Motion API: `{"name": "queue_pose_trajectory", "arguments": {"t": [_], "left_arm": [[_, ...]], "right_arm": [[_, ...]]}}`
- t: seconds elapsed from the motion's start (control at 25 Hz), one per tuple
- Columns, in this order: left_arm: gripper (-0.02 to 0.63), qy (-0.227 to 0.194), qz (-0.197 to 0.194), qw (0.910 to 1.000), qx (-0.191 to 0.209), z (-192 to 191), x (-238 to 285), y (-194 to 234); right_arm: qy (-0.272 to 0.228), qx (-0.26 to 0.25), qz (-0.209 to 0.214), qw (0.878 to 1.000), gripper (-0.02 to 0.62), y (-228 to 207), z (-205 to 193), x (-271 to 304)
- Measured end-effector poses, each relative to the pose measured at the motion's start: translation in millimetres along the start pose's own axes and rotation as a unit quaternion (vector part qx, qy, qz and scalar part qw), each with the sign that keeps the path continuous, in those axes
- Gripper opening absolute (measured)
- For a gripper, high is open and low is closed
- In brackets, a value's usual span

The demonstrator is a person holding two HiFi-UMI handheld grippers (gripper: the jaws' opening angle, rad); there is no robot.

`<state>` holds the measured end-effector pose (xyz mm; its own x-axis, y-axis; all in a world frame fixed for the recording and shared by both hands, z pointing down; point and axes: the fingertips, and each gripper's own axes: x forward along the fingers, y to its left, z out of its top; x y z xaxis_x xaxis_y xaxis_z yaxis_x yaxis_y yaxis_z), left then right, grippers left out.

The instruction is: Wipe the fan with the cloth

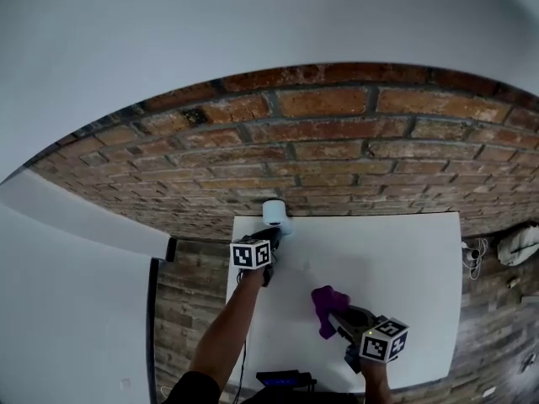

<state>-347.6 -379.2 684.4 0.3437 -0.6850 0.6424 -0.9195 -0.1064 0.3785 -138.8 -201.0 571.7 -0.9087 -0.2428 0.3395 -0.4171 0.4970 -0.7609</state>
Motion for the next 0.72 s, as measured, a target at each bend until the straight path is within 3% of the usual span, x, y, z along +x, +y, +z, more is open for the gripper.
{"name": "queue_pose_trajectory", "arguments": {"t": [0.16,0.56,0.64,0.72], "left_arm": [[0.029,0.021,-0.011,0.9997,-0.006,6.6,4.8,1.5],[0.029,-0.008,-0.012,0.9997,0.017,-4.0,-28.1,-16.3],[0.029,-0.024,-0.038,0.9989,0.011,-17.0,-56.4,-36.3],[0.029,-0.046,-0.094,0.9945,-0.006,-34.7,-93.0,-64.4]], "right_arm": [[-0.001,0.007,-0.006,1.000,0.066,-5.3,-4.2,-4.6],[-0.014,0.010,0.005,1.000,0.065,0.3,-1.6,-6.4],[-0.033,0.031,0.027,0.999,0.065,9.6,1.6,-7.4],[-0.059,0.061,0.056,0.995,0.064,25.6,7.1,-10.5]]}}
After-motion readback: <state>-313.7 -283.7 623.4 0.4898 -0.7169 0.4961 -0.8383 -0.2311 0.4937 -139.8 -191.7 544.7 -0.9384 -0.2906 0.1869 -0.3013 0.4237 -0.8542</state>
